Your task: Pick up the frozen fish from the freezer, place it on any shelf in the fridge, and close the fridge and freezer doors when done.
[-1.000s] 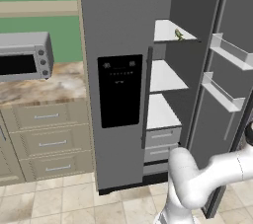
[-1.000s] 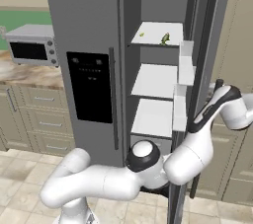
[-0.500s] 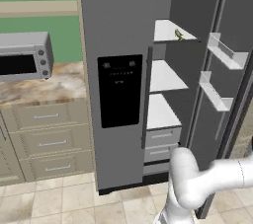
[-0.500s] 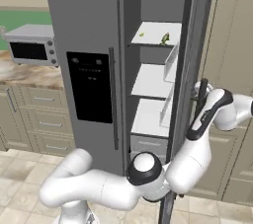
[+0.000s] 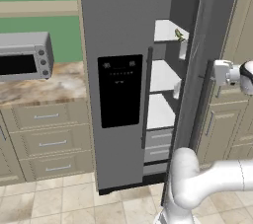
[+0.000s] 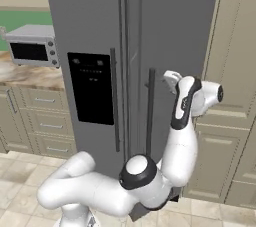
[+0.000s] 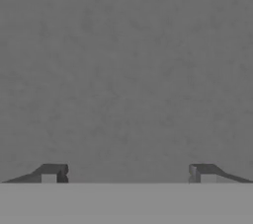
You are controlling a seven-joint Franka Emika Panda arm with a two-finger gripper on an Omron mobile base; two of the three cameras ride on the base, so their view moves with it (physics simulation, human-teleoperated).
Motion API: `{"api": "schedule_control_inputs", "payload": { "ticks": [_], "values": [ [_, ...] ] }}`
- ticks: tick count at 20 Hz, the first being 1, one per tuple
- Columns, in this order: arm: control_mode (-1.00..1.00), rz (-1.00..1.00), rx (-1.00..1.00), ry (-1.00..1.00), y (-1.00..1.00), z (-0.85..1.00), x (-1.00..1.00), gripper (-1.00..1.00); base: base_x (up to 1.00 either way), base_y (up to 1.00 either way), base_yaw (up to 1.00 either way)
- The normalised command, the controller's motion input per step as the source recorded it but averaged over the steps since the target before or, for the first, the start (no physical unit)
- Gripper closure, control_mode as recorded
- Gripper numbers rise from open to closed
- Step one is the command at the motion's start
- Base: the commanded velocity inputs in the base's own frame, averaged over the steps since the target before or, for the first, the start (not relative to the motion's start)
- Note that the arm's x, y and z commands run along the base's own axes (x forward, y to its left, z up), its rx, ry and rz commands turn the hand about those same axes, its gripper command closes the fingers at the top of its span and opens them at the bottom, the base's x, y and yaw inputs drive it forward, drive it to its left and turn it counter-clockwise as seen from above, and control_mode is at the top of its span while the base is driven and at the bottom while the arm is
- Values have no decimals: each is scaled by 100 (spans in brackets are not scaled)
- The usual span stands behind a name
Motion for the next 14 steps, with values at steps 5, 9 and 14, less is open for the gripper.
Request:
{"api": "schedule_control_inputs", "payload": {
  "ticks": [5,9,14],
  "values": [
    [-100,-8,-3,1,64,44,75,-100,0,0,0],
    [-100,-18,-9,0,25,20,78,-100,0,0,0],
    [-100,-21,-10,0,2,2,89,-100,0,0,0]
  ]
}}
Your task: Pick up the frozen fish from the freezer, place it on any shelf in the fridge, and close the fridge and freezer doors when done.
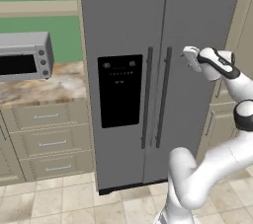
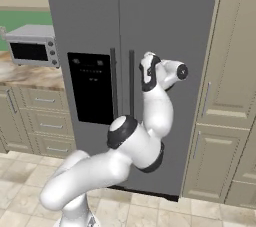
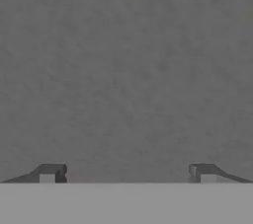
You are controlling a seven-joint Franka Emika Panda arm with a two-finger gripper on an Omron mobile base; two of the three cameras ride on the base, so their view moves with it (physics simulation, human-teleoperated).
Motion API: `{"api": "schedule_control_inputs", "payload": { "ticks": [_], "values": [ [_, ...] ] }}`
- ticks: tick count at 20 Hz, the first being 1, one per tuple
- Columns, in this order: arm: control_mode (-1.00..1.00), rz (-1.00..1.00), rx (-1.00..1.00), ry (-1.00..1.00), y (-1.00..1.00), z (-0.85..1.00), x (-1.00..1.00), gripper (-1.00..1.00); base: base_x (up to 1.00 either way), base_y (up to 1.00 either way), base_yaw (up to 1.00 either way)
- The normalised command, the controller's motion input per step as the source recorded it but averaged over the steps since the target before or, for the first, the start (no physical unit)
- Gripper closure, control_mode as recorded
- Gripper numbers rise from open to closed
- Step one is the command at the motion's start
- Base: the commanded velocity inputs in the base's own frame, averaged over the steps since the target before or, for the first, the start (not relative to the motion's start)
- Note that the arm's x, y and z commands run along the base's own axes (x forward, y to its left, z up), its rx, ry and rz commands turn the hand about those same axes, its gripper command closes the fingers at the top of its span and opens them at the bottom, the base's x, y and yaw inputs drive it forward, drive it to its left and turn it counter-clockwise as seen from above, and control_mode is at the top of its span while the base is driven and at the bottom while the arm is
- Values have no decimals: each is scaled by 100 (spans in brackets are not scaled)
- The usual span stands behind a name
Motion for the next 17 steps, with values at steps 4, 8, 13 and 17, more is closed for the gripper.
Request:
{"api": "schedule_control_inputs", "payload": {
  "ticks": [4,8,13,17],
  "values": [
    [-100,-25,-12,0,6,-3,98,-100,0,0,0],
    [-100,-3,0,6,4,9,3,-100,0,0,0],
    [-100,0,0,0,0,0,0,-100,0,0,0],
    [-100,1,-2,0,6,0,0,-100,0,0,0]
  ]
}}
